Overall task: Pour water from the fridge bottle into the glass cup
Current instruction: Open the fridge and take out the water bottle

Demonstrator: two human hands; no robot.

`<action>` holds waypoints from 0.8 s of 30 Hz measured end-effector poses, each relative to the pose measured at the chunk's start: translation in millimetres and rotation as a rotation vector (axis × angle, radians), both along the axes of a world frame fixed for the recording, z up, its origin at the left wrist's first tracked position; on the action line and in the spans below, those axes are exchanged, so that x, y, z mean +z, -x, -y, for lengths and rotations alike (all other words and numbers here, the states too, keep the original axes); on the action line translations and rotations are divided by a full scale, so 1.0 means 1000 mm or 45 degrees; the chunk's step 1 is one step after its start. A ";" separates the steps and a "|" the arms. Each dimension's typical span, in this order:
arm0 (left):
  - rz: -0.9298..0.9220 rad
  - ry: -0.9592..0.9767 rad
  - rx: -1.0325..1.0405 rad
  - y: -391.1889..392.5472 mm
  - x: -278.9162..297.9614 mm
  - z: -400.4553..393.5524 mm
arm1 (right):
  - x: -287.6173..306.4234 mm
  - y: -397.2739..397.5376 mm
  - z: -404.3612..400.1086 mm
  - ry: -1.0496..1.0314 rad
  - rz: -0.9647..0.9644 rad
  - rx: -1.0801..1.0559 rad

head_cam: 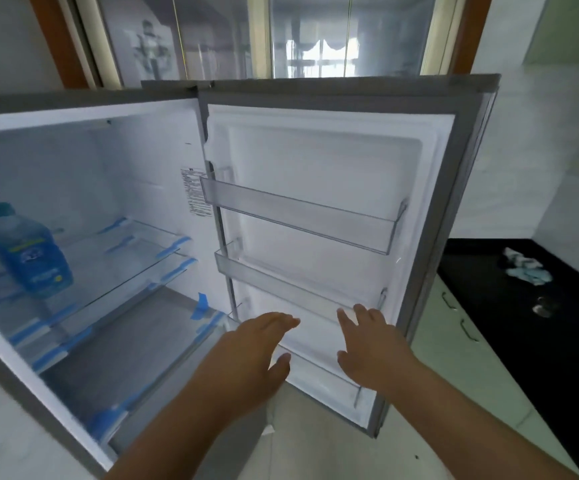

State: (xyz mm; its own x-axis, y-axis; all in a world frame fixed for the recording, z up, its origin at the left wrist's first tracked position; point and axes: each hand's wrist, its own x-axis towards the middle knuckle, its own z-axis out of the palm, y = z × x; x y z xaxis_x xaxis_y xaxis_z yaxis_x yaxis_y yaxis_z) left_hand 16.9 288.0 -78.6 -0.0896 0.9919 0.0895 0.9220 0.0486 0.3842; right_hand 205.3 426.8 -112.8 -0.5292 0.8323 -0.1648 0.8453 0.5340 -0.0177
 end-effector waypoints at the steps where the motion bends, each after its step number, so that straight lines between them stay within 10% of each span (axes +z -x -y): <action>1: -0.010 -0.009 0.006 -0.003 0.001 -0.007 | -0.001 -0.004 -0.012 -0.003 -0.004 -0.003; 15: -0.057 -0.115 0.250 -0.029 0.013 -0.073 | -0.006 -0.041 -0.095 -0.052 -0.079 0.054; 24: -0.013 -0.090 0.785 0.059 0.012 -0.017 | 0.027 0.071 -0.054 0.159 -0.428 0.615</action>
State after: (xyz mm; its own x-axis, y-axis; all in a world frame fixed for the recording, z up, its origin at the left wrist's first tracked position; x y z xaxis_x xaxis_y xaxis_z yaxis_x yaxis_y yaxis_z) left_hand -42.3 305.1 -66.4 -0.6432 0.7495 0.1567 0.7358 0.5485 0.3972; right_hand 134.6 480.9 -86.1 -0.8827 0.4700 -0.0037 0.4448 0.8329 -0.3293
